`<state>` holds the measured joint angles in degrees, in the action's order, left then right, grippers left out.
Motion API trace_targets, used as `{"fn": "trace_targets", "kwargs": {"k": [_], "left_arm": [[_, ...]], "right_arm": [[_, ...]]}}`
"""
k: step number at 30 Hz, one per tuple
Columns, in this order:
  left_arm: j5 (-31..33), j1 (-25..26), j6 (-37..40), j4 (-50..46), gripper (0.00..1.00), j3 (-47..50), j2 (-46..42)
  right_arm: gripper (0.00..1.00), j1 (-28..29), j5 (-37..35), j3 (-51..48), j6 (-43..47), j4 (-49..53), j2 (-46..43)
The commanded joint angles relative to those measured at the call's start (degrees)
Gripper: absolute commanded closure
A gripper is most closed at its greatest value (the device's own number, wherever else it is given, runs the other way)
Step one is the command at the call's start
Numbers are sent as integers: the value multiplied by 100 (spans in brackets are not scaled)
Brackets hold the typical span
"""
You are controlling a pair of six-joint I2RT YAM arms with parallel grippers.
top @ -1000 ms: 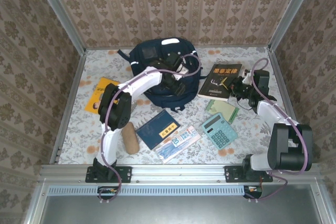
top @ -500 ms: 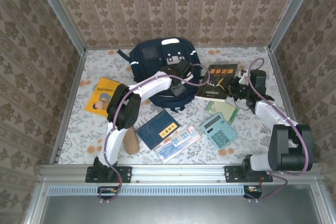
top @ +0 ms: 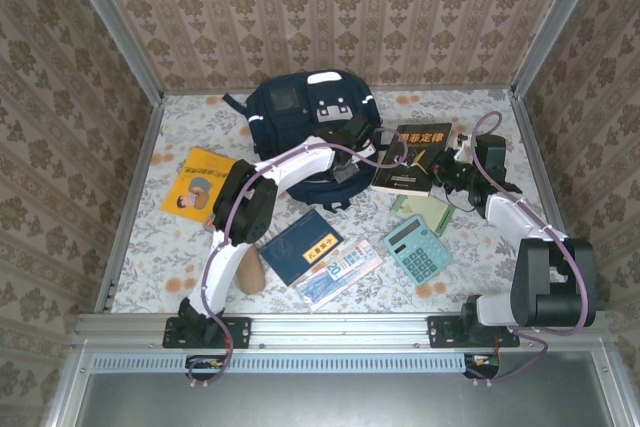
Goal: Pack the student bag
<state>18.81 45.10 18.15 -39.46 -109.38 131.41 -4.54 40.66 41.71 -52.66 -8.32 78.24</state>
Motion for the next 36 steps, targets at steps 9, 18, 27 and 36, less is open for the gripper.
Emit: {"fn": "trace_targets", "kwargs": {"k": [9, 18, 27, 36], "left_arm": [[430, -115, -457, -611, 100, -1378, -483], [158, -231, -862, -980, 100, -2561, -528], [-408, -316, -1376, -1124, 100, -3110, -551], [-581, -281, -1726, -1134, 100, -3312, -573]], "right_arm": [[100, 200, -56, -240, -435, -702, -172], [100, 835, -435, -315, -1339, -1703, 303], [100, 1945, -1719, 438, -2309, -3324, 1658], [100, 2647, -3350, 1736, -2485, -3737, 3045]]}}
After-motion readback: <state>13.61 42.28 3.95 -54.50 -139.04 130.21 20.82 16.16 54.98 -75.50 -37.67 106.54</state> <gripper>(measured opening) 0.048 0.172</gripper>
